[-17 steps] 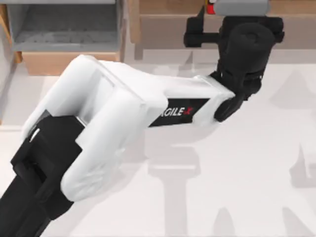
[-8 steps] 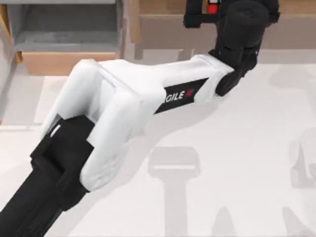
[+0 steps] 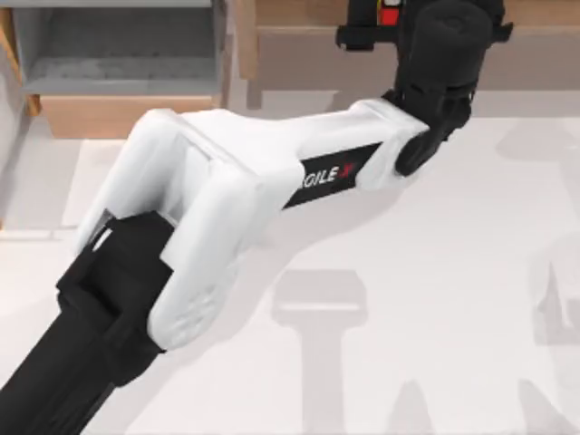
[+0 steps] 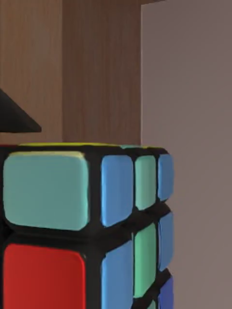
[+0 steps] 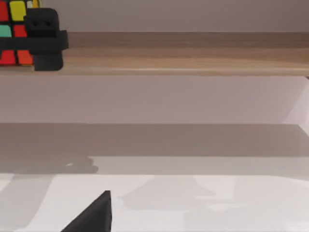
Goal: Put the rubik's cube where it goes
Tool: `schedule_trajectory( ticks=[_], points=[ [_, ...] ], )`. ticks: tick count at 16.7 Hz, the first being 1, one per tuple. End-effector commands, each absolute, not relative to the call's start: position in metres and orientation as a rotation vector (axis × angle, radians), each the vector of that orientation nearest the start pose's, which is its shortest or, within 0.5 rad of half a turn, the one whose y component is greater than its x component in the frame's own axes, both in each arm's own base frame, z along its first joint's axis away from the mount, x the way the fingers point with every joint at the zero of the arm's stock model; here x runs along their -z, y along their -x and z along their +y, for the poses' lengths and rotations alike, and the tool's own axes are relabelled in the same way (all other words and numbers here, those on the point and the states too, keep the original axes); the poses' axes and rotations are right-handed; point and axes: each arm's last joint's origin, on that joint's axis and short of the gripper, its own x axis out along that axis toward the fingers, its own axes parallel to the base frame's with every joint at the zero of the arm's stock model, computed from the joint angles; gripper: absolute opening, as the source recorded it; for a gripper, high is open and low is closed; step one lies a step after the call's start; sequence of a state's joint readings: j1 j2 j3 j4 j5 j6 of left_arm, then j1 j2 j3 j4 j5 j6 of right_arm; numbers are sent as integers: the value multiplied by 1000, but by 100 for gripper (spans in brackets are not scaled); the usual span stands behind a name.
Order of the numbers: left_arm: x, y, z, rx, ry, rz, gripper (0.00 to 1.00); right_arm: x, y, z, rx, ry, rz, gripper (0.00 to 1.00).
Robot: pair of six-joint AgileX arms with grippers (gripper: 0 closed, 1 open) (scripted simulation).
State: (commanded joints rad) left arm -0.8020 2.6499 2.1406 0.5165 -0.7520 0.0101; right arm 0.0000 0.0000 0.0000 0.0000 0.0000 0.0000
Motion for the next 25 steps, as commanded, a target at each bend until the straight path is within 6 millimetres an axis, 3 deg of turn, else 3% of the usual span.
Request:
schedule_trajectory(
  ticks=[9,19,25],
  points=[
    [-158,-432,-405,20,0,0,2,-160,-106,-1,0,0,0,100],
    [-160,-430,-406,24,0,-2,0,-160,-106,-1,0,0,0,100],
    [-174,-416,-406,24,2,-2,0,-160,-106,-1,0,0,0,100]
  ],
)
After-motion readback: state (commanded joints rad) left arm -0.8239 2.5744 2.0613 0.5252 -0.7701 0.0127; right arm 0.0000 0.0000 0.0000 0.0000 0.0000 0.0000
